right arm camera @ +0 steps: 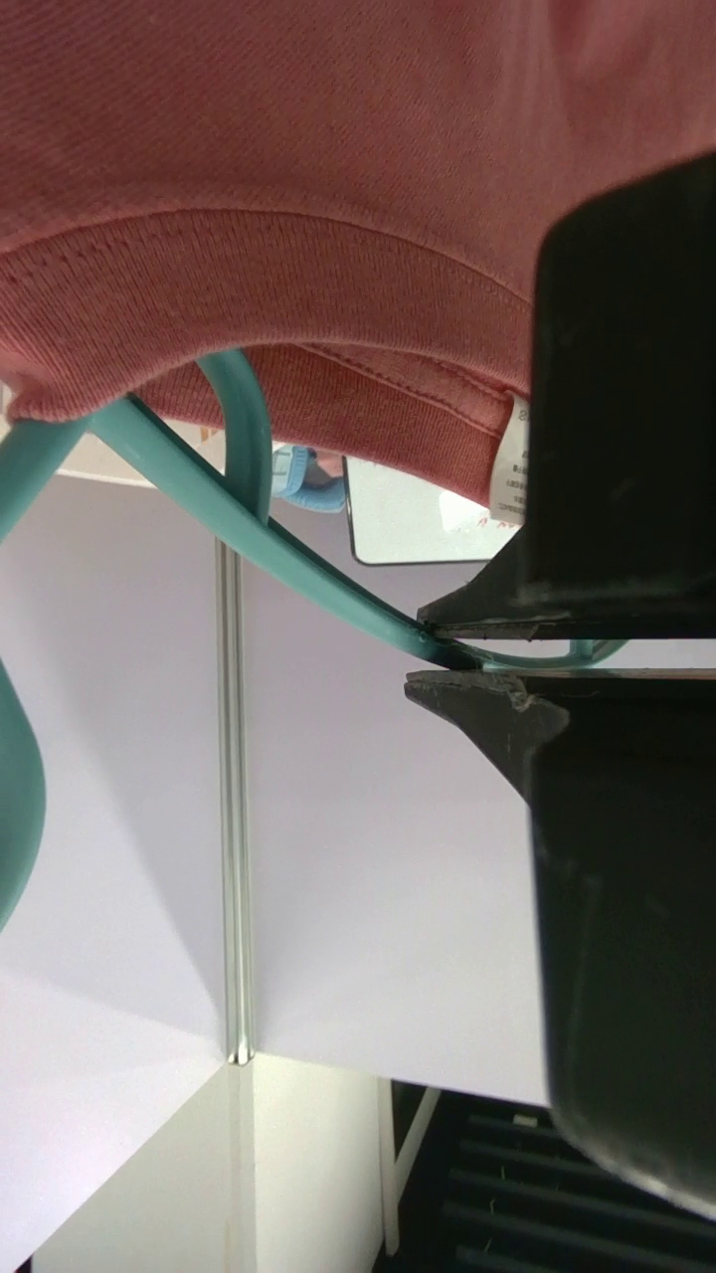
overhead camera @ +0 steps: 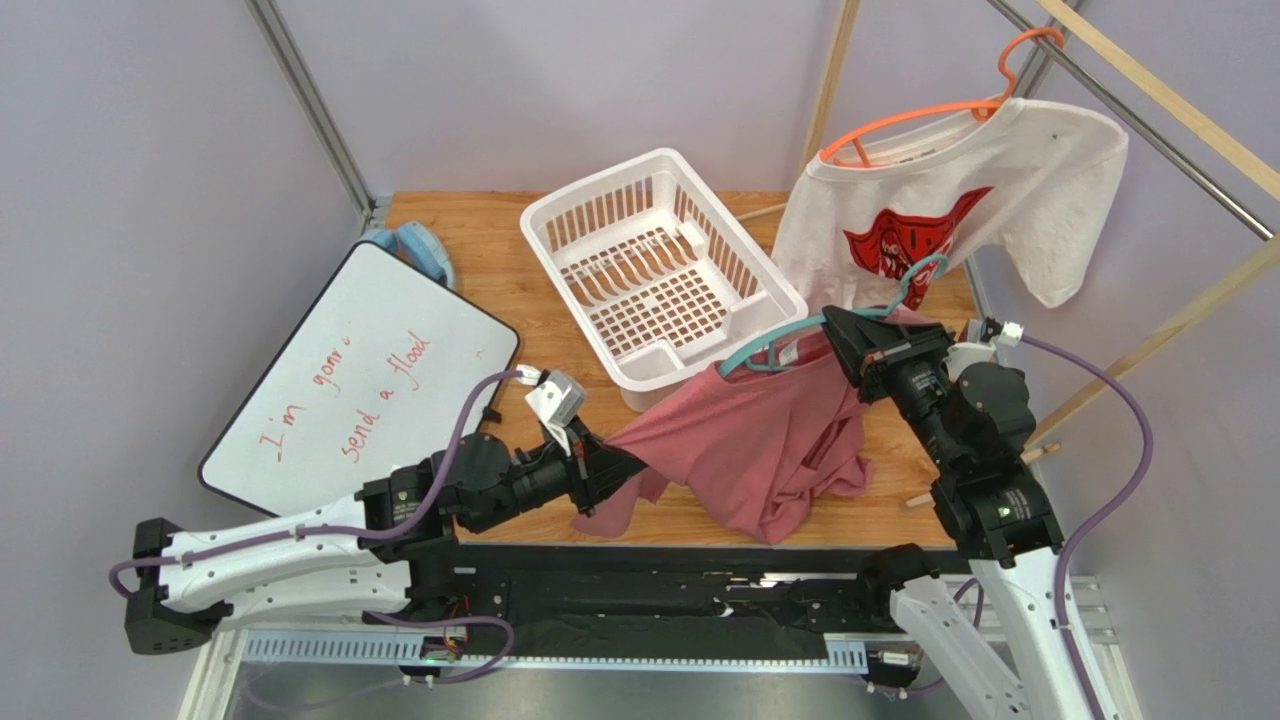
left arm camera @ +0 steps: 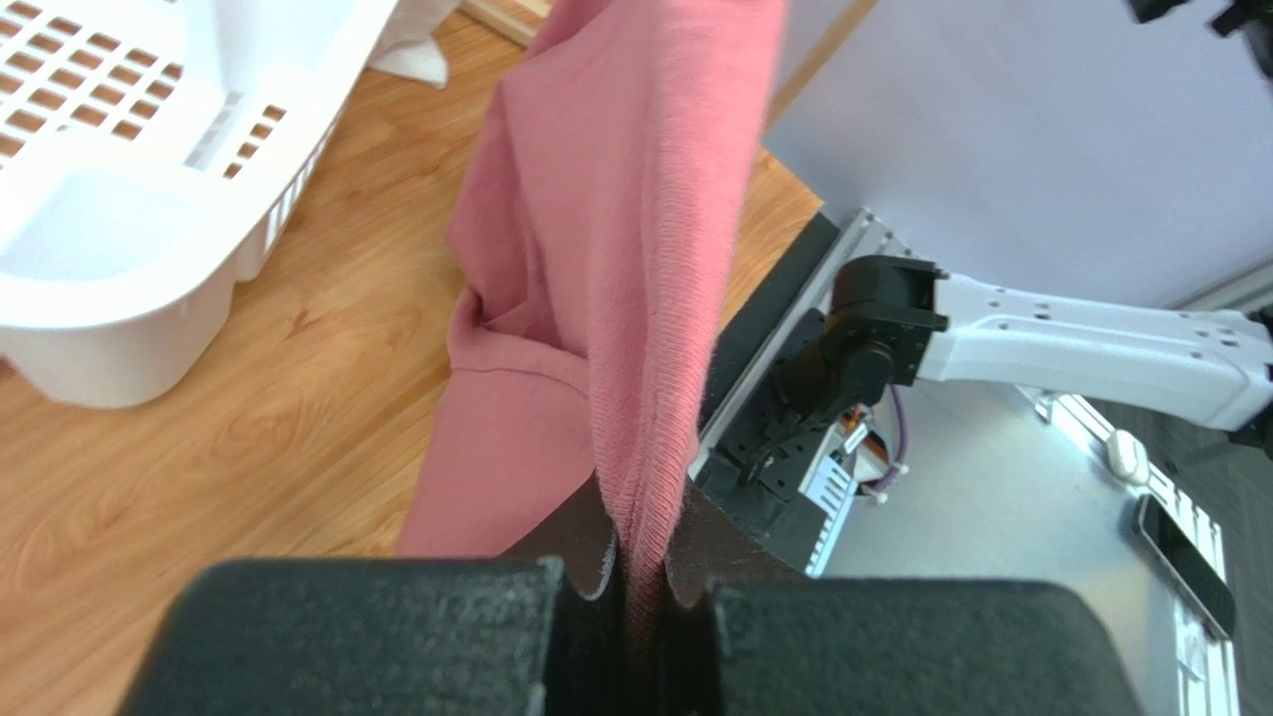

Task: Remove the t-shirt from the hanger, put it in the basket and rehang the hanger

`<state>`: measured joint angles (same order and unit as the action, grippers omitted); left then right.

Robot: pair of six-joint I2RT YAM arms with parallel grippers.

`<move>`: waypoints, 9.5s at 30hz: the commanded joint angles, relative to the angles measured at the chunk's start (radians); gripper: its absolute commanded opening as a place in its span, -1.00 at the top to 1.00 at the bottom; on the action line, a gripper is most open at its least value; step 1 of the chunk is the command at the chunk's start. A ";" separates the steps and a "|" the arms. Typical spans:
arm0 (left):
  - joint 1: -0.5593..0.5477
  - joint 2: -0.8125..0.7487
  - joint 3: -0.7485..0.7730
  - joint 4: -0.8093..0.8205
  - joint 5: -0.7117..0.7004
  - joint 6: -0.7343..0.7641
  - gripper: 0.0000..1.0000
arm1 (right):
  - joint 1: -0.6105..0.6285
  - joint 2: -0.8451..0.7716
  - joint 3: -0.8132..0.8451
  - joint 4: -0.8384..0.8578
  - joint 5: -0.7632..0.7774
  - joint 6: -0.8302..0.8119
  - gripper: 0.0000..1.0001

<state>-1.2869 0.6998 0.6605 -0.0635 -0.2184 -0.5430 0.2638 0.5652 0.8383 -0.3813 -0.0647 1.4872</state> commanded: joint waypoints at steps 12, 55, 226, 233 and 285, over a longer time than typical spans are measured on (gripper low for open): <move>0.001 0.023 -0.102 -0.001 -0.185 -0.156 1.00 | -0.029 -0.059 0.068 0.065 0.129 0.074 1.00; 0.248 0.868 0.343 0.332 0.462 -0.245 1.00 | -0.029 -0.045 0.220 -0.016 -0.132 0.006 1.00; 0.215 0.937 0.616 0.057 0.536 -0.112 1.00 | 0.212 -0.042 0.039 -0.712 0.494 -0.616 -1.00; 0.218 0.850 0.521 0.010 0.427 -0.057 -0.80 | 0.212 -0.035 -0.054 -0.509 0.137 -0.765 -1.00; 0.262 -0.052 -0.019 -0.208 0.034 -0.244 -0.82 | 0.212 0.122 -0.499 0.165 -0.069 -0.492 1.00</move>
<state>-1.0260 0.6651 0.6521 -0.2737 -0.1471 -0.7589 0.4736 0.8246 0.3115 -0.1486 -0.1658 1.0447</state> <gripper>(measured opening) 0.918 0.071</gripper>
